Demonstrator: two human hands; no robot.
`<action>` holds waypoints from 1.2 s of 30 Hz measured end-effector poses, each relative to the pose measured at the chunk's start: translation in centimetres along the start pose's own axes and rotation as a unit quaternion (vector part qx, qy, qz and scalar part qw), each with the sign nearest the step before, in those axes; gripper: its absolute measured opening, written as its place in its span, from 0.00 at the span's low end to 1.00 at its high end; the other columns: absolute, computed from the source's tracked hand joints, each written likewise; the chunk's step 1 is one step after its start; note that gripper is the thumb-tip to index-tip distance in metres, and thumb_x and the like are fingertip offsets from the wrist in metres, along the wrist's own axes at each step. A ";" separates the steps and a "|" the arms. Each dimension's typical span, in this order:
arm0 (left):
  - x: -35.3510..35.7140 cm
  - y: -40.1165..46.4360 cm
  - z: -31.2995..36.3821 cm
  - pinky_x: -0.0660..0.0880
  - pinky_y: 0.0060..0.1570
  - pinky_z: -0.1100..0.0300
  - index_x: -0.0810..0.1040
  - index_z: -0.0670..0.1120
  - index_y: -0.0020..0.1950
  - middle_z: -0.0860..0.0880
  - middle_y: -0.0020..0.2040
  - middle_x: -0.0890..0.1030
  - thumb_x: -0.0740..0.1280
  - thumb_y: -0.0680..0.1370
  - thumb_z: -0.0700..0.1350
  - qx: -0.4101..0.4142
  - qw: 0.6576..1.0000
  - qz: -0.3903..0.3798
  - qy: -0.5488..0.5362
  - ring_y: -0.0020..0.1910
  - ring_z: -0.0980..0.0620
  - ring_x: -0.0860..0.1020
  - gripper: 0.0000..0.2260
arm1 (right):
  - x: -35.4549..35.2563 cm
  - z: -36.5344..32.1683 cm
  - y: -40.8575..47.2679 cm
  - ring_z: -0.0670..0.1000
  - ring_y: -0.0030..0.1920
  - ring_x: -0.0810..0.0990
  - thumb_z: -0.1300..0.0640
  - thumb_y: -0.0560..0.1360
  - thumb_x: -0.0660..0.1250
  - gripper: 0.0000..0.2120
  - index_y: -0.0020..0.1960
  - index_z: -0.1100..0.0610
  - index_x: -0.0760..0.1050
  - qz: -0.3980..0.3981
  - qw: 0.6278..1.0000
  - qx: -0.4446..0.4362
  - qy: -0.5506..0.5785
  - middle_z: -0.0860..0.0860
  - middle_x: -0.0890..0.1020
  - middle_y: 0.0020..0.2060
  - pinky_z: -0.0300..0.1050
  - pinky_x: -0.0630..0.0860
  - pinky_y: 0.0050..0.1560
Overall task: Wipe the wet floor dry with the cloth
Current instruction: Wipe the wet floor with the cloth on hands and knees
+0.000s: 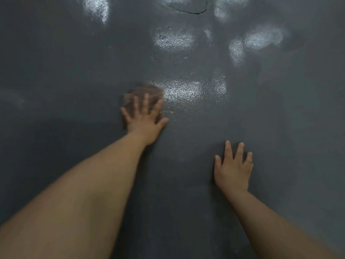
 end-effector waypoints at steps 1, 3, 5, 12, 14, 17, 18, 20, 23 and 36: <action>0.1 -0.5 -2.7 0.37 0.66 0.31 0.39 0.60 0.76 0.49 0.77 0.34 0.48 0.79 0.65 -0.045 0.999 0.005 -0.010 0.75 0.42 0.34 0.30 | 0.1 0.2 -0.1 0.63 0.75 0.42 0.46 0.81 0.50 0.28 0.78 0.47 0.44 0.000 1.000 -0.003 0.003 0.55 0.42 0.77 0.56 0.43 0.74; 0.5 -2.2 -6.9 0.39 0.67 0.31 0.39 0.60 0.76 0.48 0.77 0.34 0.47 0.78 0.65 -0.133 0.991 0.013 -0.032 0.75 0.41 0.35 0.30 | -0.1 0.5 -0.2 0.61 0.76 0.43 0.47 0.81 0.51 0.27 0.78 0.47 0.46 0.009 1.000 -0.013 0.013 0.53 0.44 0.77 0.53 0.44 0.74; 0.8 -3.4 -8.1 0.40 0.69 0.31 0.41 0.60 0.77 0.48 0.77 0.36 0.47 0.79 0.63 -0.184 0.981 0.023 -0.056 0.75 0.40 0.36 0.28 | -0.4 1.0 -0.4 0.59 0.76 0.46 0.49 0.81 0.52 0.26 0.77 0.46 0.49 0.023 0.999 -0.026 0.021 0.52 0.46 0.77 0.51 0.46 0.74; 2.3 -5.0 0.8 0.38 0.67 0.32 0.42 0.59 0.77 0.50 0.78 0.37 0.47 0.82 0.56 -0.105 0.994 0.004 -0.042 0.75 0.40 0.36 0.24 | -1.4 3.1 -0.4 0.58 0.73 0.57 0.58 0.79 0.59 0.23 0.73 0.55 0.64 0.056 0.994 -0.077 0.059 0.56 0.60 0.75 0.48 0.54 0.72; 3.7 -7.7 6.6 0.36 0.66 0.32 0.42 0.58 0.77 0.50 0.77 0.36 0.47 0.82 0.56 0.025 1.000 -0.015 0.007 0.75 0.40 0.36 0.24 | -1.6 3.8 -0.3 0.58 0.72 0.60 0.61 0.79 0.59 0.21 0.71 0.58 0.67 0.057 0.992 -0.073 0.089 0.57 0.62 0.74 0.48 0.55 0.72; 7.0 -14.3 14.4 0.27 0.64 0.36 0.45 0.59 0.77 0.50 0.77 0.37 0.48 0.82 0.57 0.224 0.972 -0.071 0.021 0.73 0.43 0.31 0.24 | -2.0 5.0 -0.3 0.58 0.73 0.60 0.63 0.79 0.57 0.19 0.69 0.62 0.69 0.060 0.991 -0.043 0.113 0.59 0.63 0.73 0.46 0.55 0.71; 8.1 -16.4 15.7 0.25 0.62 0.37 0.46 0.59 0.77 0.50 0.77 0.37 0.48 0.82 0.57 0.270 0.958 -0.094 0.029 0.72 0.44 0.29 0.24 | -2.1 5.3 -0.4 0.58 0.73 0.60 0.63 0.79 0.57 0.19 0.69 0.62 0.68 0.059 0.991 -0.030 0.116 0.59 0.63 0.73 0.46 0.54 0.71; 9.5 -18.8 16.2 0.23 0.61 0.37 0.46 0.59 0.77 0.51 0.78 0.37 0.49 0.82 0.57 0.330 0.935 -0.115 0.064 0.70 0.44 0.27 0.24 | -2.0 5.4 -1.0 0.58 0.73 0.59 0.62 0.80 0.57 0.19 0.70 0.62 0.68 0.053 0.992 -0.011 0.110 0.60 0.63 0.73 0.47 0.54 0.71; 9.1 -18.5 13.4 0.28 0.65 0.35 0.43 0.61 0.76 0.54 0.77 0.36 0.46 0.82 0.58 0.356 0.921 -0.112 0.115 0.74 0.45 0.30 0.23 | -1.5 3.6 -2.7 0.61 0.71 0.61 0.61 0.79 0.58 0.19 0.70 0.61 0.68 0.049 0.995 -0.023 0.082 0.61 0.63 0.73 0.50 0.57 0.70; 4.1 -15.1 -21.9 0.42 0.72 0.39 0.40 0.59 0.77 0.50 0.77 0.34 0.48 0.78 0.65 -0.267 0.956 -0.051 -0.109 0.75 0.44 0.35 0.30 | 5.1 -7.9 -11.3 0.61 0.76 0.43 0.48 0.82 0.50 0.28 0.78 0.50 0.45 -0.073 0.993 -0.097 -0.003 0.53 0.42 0.77 0.52 0.45 0.74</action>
Point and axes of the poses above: each hand's wrist, its own y-axis towards the middle knuckle, its own x-axis out of the palm, z = x × y, the point moved 7 cm from there along y, towards the middle knuckle
